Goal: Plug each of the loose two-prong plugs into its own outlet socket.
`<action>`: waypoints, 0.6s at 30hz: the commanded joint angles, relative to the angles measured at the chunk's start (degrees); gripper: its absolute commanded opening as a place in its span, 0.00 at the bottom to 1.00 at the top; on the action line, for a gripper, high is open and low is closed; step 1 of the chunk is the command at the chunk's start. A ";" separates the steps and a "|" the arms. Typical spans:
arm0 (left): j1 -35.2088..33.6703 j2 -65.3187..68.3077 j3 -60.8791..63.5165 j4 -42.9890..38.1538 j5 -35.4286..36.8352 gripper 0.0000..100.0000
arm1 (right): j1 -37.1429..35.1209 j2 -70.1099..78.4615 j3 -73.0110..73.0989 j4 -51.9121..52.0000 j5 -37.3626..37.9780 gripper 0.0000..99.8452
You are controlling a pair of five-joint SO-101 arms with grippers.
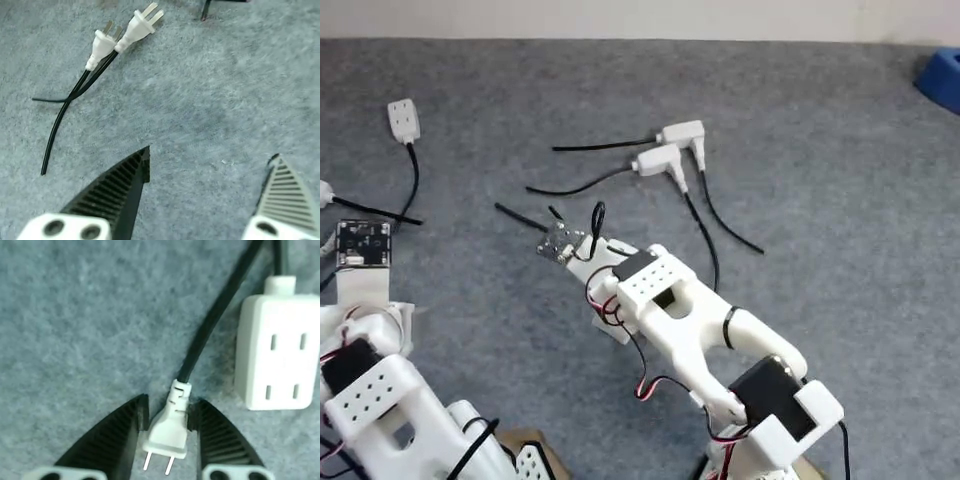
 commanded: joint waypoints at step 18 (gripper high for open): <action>3.12 -0.40 -1.71 -0.18 -0.62 0.35 | 13.41 -7.25 -24.92 20.44 -35.34 0.01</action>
